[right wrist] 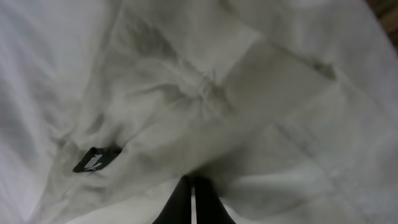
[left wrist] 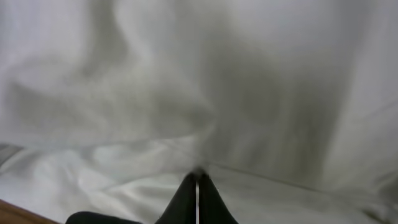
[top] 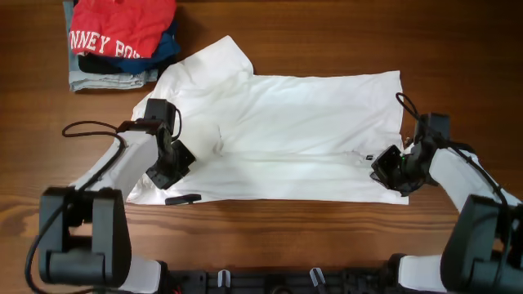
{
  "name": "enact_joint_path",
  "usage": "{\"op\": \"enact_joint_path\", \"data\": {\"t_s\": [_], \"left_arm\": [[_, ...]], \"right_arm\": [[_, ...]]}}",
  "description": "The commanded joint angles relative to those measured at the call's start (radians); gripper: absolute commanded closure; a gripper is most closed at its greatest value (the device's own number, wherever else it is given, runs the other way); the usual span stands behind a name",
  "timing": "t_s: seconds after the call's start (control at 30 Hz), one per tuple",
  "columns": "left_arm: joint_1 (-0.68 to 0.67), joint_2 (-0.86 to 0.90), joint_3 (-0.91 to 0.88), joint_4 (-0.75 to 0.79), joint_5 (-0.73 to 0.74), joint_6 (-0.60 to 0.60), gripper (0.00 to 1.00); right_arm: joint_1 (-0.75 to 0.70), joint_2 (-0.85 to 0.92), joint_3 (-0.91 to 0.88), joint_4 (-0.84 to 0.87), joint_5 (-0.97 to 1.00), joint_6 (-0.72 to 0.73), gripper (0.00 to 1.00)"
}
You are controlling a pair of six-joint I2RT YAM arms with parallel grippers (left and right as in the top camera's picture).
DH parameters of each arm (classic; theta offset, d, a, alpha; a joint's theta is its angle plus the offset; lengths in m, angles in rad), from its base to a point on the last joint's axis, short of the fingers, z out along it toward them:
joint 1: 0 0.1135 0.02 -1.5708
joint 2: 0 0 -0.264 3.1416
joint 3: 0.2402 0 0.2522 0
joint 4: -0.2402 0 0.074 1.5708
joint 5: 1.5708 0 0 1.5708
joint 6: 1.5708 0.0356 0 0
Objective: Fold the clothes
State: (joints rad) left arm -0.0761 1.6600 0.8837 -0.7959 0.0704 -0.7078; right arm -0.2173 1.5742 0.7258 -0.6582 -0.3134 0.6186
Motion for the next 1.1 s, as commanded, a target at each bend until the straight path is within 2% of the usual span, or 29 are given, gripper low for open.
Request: {"op": "enact_joint_path", "data": {"t_s": [0.0,0.07,0.13,0.3,0.43,0.57,0.73,0.93,1.0,1.07], "left_arm": [[-0.005,0.064,-0.003,0.015,0.034,0.012,0.96],[-0.005,0.089,-0.003,0.018,0.034,0.011,0.96],[-0.005,0.098,-0.013,0.011,0.034,-0.037,0.96],[-0.005,0.098,-0.077,0.003,0.035,-0.067,0.93],[-0.007,0.098,-0.143,0.003,0.106,-0.085,0.96],[-0.037,0.098,-0.151,-0.004,0.193,-0.085,0.96],[-0.156,0.098,-0.151,-0.028,0.238,-0.117,0.96],[-0.359,0.098,-0.152,-0.072,0.248,-0.27,0.96],[-0.437,0.094,-0.152,-0.072,0.269,-0.301,0.96],[-0.486,0.068,-0.151,-0.072,0.231,-0.355,0.96]], "right_arm": [[0.008,0.055,-0.001,0.01,-0.016,0.007,0.96],[0.008,0.059,-0.001,-0.013,0.04,0.069,0.96],[0.008,0.061,-0.001,-0.014,0.045,0.073,0.96],[0.006,0.086,-0.002,-0.058,0.15,0.153,0.96],[-0.013,0.089,-0.002,-0.098,0.216,0.256,0.96],[-0.069,0.089,-0.002,-0.119,0.233,0.245,0.96],[-0.214,0.089,0.003,-0.129,0.232,0.156,0.96],[-0.391,0.088,0.024,-0.166,0.235,0.089,0.96],[-0.404,0.087,0.063,-0.201,0.236,0.088,0.96],[-0.404,0.074,0.113,-0.248,0.236,0.089,0.96]]}}
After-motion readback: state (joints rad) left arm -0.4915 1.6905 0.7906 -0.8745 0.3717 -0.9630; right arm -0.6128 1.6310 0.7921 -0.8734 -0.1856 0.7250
